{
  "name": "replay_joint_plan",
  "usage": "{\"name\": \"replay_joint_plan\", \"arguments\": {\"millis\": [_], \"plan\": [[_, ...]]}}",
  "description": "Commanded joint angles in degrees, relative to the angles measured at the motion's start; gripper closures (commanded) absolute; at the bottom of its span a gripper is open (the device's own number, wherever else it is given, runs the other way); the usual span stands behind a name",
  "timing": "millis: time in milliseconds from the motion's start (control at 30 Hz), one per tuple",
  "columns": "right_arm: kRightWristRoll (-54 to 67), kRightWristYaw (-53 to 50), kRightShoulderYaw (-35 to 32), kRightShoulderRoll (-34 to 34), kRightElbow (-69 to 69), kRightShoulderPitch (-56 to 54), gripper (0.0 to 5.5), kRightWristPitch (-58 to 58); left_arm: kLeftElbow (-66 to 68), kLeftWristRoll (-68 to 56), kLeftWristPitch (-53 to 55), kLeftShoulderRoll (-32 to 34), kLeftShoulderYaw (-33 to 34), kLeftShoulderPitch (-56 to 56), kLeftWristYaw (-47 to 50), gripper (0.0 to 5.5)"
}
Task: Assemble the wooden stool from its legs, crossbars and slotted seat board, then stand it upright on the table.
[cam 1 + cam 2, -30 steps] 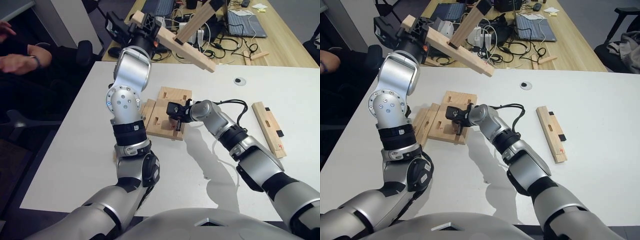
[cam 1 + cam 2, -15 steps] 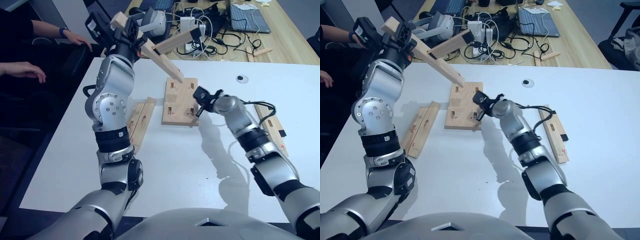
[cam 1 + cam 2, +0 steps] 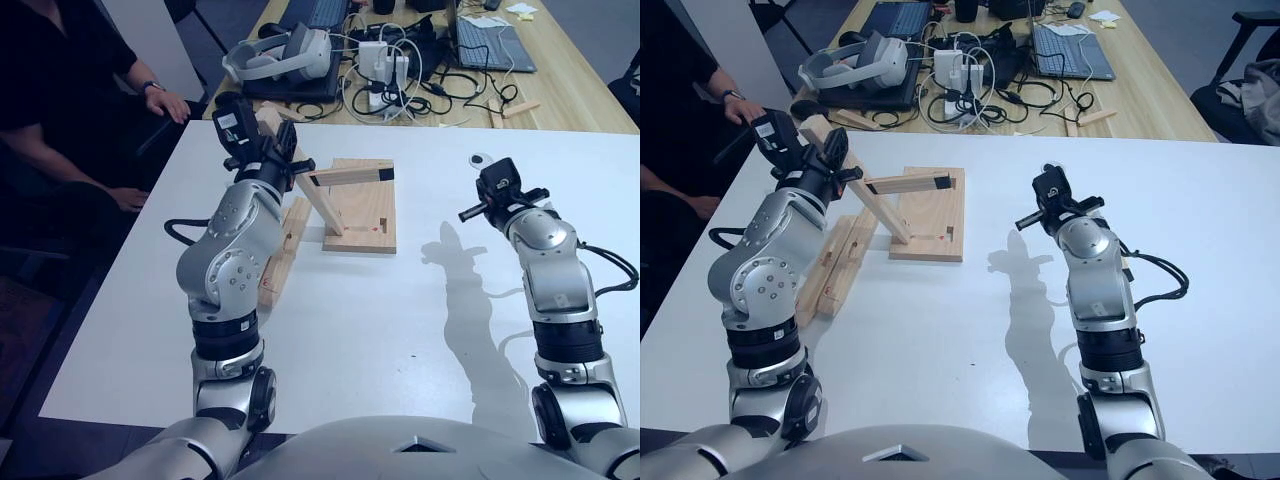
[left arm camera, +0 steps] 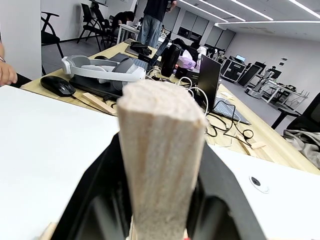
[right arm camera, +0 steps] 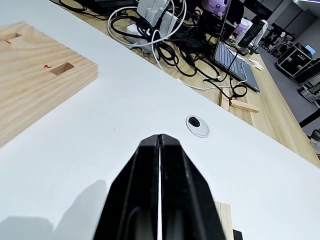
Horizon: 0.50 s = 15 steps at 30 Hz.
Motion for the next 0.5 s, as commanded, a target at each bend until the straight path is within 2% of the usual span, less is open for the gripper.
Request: {"name": "replay_joint_plan", "arguments": {"millis": [33, 200, 367, 500], "plan": [[0.69, -0.82, 0.23, -0.09, 1.49, -0.11, 5.50, -1.73, 0.09, 2.52, 1.17, -0.22, -0.03, -0.31, -0.15, 4.48], [0.77, -1.02, 0.76, -0.33, 2.56, -0.60, 5.50, -3.24, 2.83, 3.59, 0.56, -3.29, 1.58, -0.85, 0.24, 4.48], [1.24, -0.82, 0.74, -0.71, 3.03, -2.12, 5.50, -4.21, 5.70, 7.27, 0.68, -3.27, -0.87, -0.77, -1.26, 4.48], [1.48, -0.76, 1.04, -0.90, 3.39, -2.47, 5.50, -5.47, 6.62, 10.57, -4.31, -3.37, -2.55, -0.44, -4.05, 4.48]]}}
